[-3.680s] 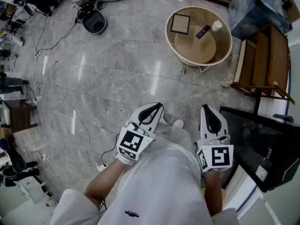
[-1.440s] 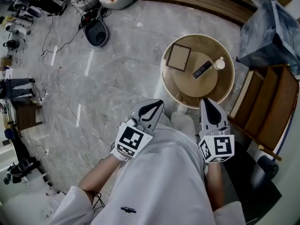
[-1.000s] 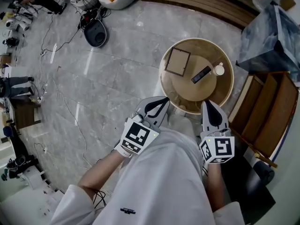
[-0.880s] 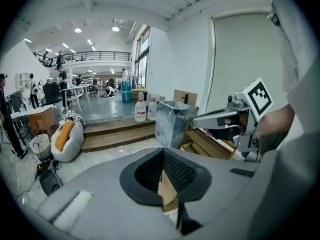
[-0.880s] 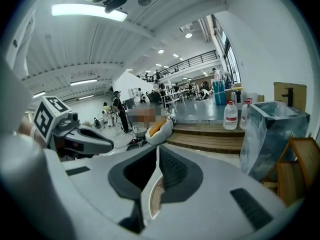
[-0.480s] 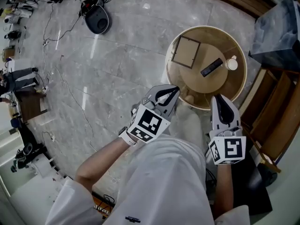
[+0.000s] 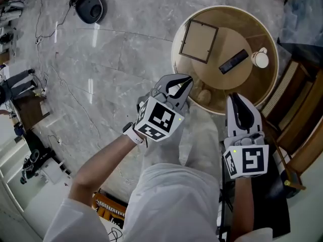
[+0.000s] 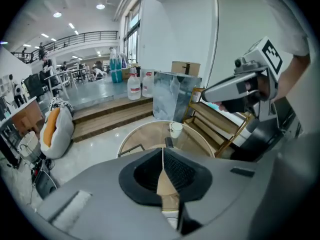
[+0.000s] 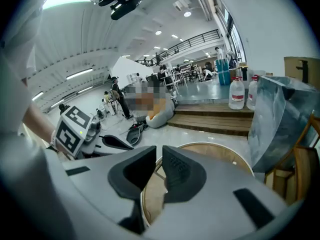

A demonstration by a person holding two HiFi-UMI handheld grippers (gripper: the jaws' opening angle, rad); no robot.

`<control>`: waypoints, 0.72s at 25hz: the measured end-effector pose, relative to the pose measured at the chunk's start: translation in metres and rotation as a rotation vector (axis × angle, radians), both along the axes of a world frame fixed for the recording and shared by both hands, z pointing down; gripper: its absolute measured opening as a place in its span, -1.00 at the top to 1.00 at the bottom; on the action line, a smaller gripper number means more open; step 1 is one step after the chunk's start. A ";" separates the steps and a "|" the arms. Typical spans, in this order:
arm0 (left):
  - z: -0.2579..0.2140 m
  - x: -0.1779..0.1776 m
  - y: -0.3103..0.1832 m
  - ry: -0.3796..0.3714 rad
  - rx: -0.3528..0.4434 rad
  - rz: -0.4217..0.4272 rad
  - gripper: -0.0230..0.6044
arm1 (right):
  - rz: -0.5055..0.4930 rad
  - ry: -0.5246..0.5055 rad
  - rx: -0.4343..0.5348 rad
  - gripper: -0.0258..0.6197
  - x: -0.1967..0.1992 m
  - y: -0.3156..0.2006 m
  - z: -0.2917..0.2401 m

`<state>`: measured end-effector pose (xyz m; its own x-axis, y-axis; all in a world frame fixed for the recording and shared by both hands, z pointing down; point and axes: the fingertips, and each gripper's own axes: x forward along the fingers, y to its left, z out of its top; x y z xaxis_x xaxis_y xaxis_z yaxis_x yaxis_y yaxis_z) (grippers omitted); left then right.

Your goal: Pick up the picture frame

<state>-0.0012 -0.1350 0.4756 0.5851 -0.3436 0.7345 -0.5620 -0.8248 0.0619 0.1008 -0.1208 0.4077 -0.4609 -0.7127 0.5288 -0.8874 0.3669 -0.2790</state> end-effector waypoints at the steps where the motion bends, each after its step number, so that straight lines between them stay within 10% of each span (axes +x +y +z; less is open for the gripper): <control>1: 0.017 0.000 -0.004 -0.016 -0.002 0.012 0.91 | 0.003 -0.005 -0.008 0.90 -0.002 -0.003 0.012; 18: 0.255 0.007 -0.042 -0.205 0.034 0.360 0.57 | 0.040 -0.020 -0.163 0.90 -0.013 -0.008 0.201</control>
